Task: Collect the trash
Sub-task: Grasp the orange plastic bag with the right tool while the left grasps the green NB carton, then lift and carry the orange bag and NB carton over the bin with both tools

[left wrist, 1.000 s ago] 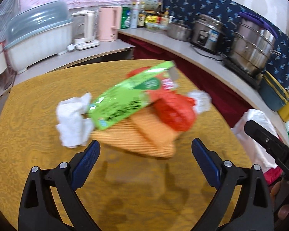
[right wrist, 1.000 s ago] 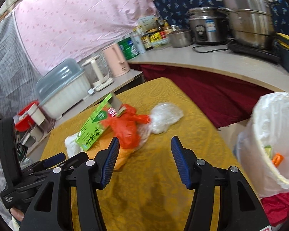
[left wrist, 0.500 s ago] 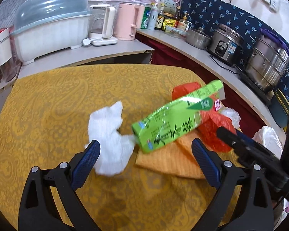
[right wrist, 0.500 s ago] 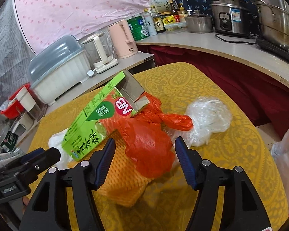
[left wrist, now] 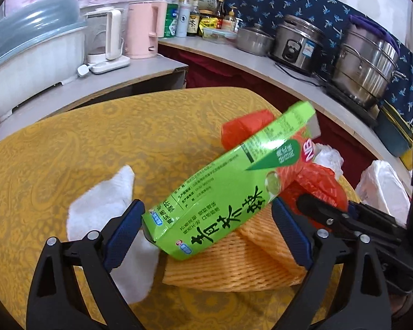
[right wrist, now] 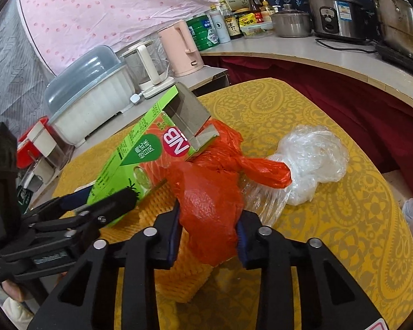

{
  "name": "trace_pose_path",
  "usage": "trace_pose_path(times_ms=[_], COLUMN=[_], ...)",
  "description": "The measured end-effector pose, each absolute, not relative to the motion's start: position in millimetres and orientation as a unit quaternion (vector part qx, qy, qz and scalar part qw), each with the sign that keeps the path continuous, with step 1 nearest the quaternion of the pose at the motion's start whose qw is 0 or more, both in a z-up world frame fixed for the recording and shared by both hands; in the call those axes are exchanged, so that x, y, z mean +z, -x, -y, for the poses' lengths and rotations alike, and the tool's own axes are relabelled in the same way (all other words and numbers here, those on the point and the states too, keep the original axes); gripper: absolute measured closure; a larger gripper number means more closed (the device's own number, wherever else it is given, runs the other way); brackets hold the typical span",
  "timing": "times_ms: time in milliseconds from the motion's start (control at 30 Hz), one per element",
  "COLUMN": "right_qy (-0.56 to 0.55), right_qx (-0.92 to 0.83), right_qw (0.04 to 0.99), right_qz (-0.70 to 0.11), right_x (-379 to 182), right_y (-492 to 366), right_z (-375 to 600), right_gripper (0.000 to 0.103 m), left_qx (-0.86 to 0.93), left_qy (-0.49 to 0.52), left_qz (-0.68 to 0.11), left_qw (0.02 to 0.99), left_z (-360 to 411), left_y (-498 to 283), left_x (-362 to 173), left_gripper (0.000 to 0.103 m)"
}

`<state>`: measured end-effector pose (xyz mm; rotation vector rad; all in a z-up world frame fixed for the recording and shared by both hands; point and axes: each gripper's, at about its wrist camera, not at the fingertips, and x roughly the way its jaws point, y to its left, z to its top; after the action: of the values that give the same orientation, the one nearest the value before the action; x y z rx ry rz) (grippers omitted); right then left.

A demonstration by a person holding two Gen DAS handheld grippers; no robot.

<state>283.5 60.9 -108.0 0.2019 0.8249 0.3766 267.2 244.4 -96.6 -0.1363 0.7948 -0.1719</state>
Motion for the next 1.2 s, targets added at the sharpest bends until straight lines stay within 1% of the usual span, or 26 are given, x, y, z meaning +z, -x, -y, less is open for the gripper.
trace_pose_path(times_ms=[33,67,200,267,333,467,500,533,800,1200], right_qy=[-0.103,-0.106,-0.124,-0.128,-0.129,-0.14,-0.144,-0.148,-0.172,-0.2], right_qx=[0.186,0.188,0.196,0.196,0.194,0.193,0.191,0.189,0.181,0.145], right_qw=[0.894,0.893,0.894,0.896,0.898,0.898,0.899,0.898,0.896,0.899], right_qz=[-0.396,-0.394,-0.384,-0.378,-0.372,-0.369,-0.368,-0.368,-0.367,-0.362], right_x=[-107,-106,-97,-93,-89,-83,-82,-82,-78,-83], right_y=[-280,-276,-261,-252,-243,-222,-216,-212,-178,-142], right_z=[-59,-57,-51,-48,-45,-34,-29,-26,1,49], right_gripper=[0.078,0.079,0.081,0.081,0.081,0.081,0.081,0.081,0.081,0.081], left_qx=[-0.086,-0.09,-0.111,-0.119,-0.126,-0.126,-0.128,-0.13,-0.132,-0.147], left_qy=[0.064,0.064,0.071,0.071,0.069,0.076,0.081,0.085,0.106,0.11], left_qz=[-0.386,-0.387,-0.398,-0.402,-0.403,-0.408,-0.41,-0.412,-0.423,-0.441], left_qw=[0.916,0.915,0.908,0.905,0.904,0.901,0.899,0.898,0.89,0.878], left_z=[-243,-242,-235,-229,-221,-211,-209,-208,-195,-174], left_y=[-265,-262,-246,-234,-223,-201,-196,-193,-158,-119], left_x=[-97,-97,-97,-97,-97,-97,-97,-97,-97,-96], left_gripper=[0.018,0.019,0.037,0.043,0.056,0.064,0.069,0.072,0.074,0.074])
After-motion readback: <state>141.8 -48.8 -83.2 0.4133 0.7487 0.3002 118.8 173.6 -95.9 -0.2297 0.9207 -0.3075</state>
